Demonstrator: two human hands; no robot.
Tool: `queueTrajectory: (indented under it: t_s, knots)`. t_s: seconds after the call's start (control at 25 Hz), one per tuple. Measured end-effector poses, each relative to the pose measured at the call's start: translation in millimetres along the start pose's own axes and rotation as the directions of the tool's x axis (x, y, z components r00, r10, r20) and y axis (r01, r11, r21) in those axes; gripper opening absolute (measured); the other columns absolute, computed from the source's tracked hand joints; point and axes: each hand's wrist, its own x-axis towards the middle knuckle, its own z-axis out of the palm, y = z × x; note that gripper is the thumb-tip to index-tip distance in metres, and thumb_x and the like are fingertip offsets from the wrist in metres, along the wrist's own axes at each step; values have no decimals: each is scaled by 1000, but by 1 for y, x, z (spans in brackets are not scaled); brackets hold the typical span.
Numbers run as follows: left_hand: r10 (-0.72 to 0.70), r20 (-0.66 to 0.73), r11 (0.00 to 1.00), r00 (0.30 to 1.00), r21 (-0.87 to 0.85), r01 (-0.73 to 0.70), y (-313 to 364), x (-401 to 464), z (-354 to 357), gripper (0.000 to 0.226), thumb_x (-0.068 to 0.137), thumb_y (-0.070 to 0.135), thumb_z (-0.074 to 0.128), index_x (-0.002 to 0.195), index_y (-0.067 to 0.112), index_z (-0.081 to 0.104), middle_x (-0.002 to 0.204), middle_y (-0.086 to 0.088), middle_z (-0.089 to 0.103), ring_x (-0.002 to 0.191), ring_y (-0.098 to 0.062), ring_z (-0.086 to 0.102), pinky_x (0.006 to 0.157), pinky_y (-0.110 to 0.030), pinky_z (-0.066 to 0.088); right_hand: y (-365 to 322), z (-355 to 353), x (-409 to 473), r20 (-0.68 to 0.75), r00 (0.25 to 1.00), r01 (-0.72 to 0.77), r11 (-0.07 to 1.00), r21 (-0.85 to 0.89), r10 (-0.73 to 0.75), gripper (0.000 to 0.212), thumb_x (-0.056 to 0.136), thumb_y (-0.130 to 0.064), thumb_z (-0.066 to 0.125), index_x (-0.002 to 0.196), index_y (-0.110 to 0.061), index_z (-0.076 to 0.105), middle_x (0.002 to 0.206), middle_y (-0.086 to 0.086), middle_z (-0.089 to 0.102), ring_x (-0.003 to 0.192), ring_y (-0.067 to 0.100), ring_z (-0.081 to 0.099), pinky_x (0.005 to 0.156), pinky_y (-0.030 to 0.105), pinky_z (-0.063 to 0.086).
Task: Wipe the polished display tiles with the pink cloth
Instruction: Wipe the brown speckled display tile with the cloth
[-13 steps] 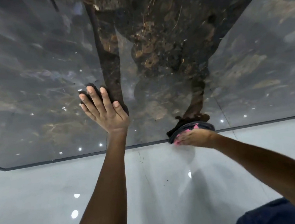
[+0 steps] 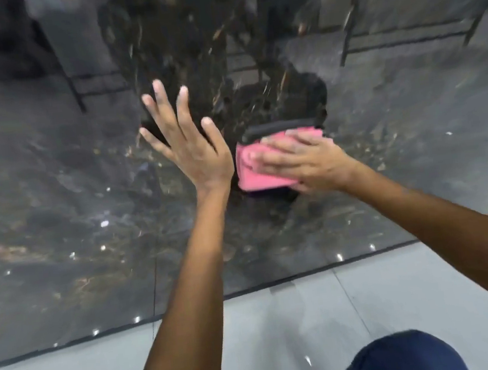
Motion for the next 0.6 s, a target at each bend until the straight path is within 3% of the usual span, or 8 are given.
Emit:
queueTrajectory:
  t_s: [0.12,0.2,0.28,0.36,0.4,0.48,0.56,0.6]
  knots:
    - [-12,-38,1000,999,-5,12,36,53,8,45,95,15,45,138,4,45,149,-25,38,141,-42,26,116,-57,6,56,-32,25,-170,804,-552,821,144,570,73,74,-27,60,144,-16,41,153,7,33,140,32,29,112,43,19]
    - [35,-52,999,998,-26,-36,60,77,9,47,93,11,49,139,2,46,150,-24,37,142,-42,24,117,-54,4,49,-37,25,-118,865,-477,872,110,488,83,72,-29,57,149,-13,29,158,0,18,141,30,22,111,44,18]
    - [85,-26,996,996,-15,-85,80,97,13,52,91,11,51,142,4,43,153,-21,35,144,-41,21,118,-51,2,40,-33,-3,82,986,-151,988,32,148,91,78,-38,53,154,-15,9,160,-3,8,145,26,15,112,42,16]
    - [103,42,992,994,74,-106,87,106,19,57,94,17,50,149,9,36,157,-14,29,146,-38,17,119,-51,4,74,-32,-40,62,959,-276,961,-1,276,95,81,-44,52,155,-16,-1,162,0,-3,148,28,7,115,42,16]
    - [107,77,984,991,132,-116,85,106,21,58,97,20,47,151,10,31,159,-12,26,147,-37,15,120,-51,5,100,-35,-50,-14,869,-494,868,40,495,94,82,-44,50,154,-16,-2,162,3,-5,147,31,6,114,45,19]
    - [123,122,968,985,205,-146,79,102,23,57,101,26,40,154,12,24,161,-11,22,148,-37,13,120,-51,7,161,-57,-47,-69,398,-881,402,247,915,88,84,-39,48,154,-10,4,161,14,2,146,37,8,112,49,22]
    - [134,126,962,983,222,-160,76,100,25,56,102,28,36,154,12,22,161,-11,20,148,-37,12,120,-51,6,206,-84,-13,-57,-73,-885,-38,464,996,82,83,-31,50,153,-7,14,159,19,7,147,35,6,116,51,17]
    - [135,123,961,983,224,-160,75,100,27,55,103,29,34,154,12,22,161,-11,21,148,-37,12,120,-51,5,210,-91,9,-71,-116,-852,-62,520,991,81,83,-27,52,153,-8,17,159,19,8,147,34,6,117,49,13]
